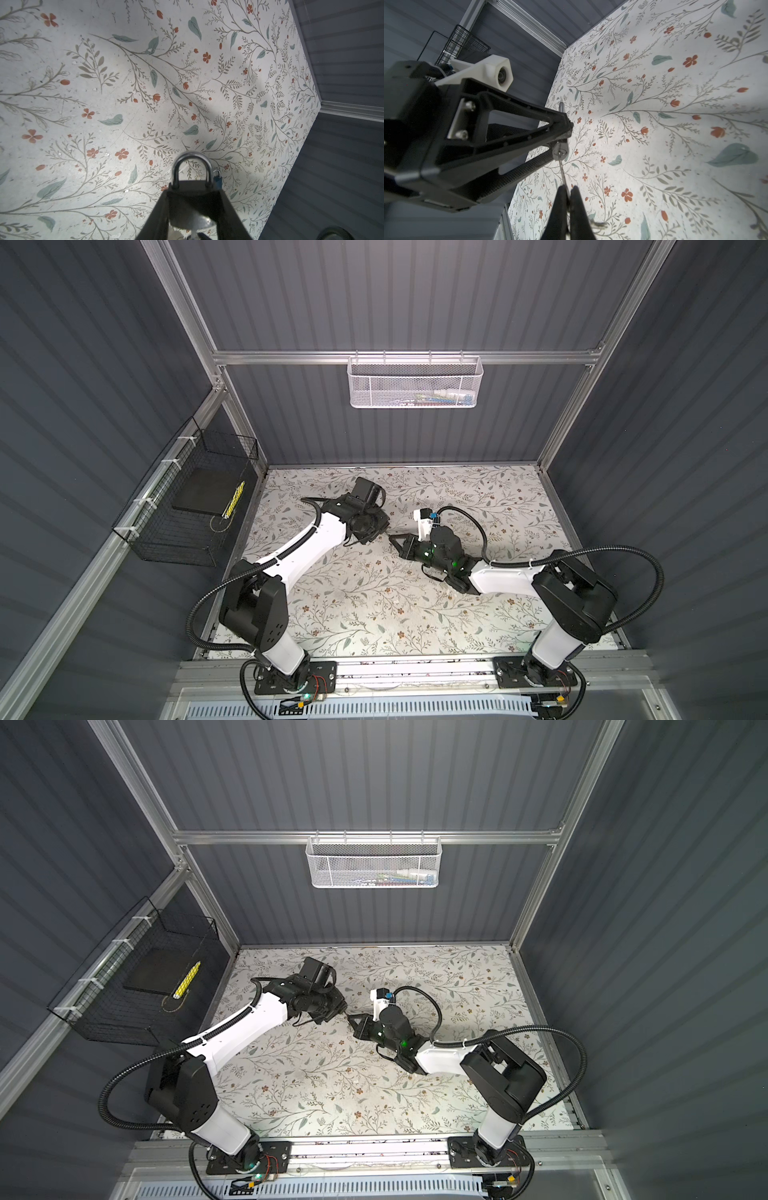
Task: Unlock with the key
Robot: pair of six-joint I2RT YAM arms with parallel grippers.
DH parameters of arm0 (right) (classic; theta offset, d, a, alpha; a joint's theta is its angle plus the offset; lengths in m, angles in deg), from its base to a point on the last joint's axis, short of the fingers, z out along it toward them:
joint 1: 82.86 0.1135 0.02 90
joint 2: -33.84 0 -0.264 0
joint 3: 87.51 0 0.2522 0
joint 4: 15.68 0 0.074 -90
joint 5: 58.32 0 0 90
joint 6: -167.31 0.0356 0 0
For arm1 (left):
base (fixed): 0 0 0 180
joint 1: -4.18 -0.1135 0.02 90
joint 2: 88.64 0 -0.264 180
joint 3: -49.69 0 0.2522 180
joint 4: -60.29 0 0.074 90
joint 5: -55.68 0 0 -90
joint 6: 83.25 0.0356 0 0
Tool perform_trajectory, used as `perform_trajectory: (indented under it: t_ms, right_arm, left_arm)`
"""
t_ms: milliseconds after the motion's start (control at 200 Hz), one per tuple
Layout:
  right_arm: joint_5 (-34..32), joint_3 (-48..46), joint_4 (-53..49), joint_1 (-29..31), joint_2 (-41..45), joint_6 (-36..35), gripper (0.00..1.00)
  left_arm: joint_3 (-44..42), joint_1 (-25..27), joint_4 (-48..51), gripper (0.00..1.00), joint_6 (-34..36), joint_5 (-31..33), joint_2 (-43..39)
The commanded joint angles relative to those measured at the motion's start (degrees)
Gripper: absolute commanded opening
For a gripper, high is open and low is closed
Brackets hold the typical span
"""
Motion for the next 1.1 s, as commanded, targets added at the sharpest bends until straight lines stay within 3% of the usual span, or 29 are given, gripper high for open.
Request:
perform_trajectory:
  t_ms: [0,660,1096]
  right_arm:
    - [0.02,1.54,0.31,0.37,-1.0,-0.06,0.0]
    - [-2.31,3.29,-1.86,0.19,-1.86,0.78,0.0]
    - [-4.83,5.44,-6.82,0.46,-0.02,2.25,0.0]
  left_arm:
    - [-0.21,-0.17,-0.49,0.18,-0.61,-0.81,-0.38]
    - [-0.72,-0.13,-0.83,0.18,-1.75,-1.23,-0.98]
    - [0.13,1.41,0.11,0.11,-2.26,0.93,-0.21]
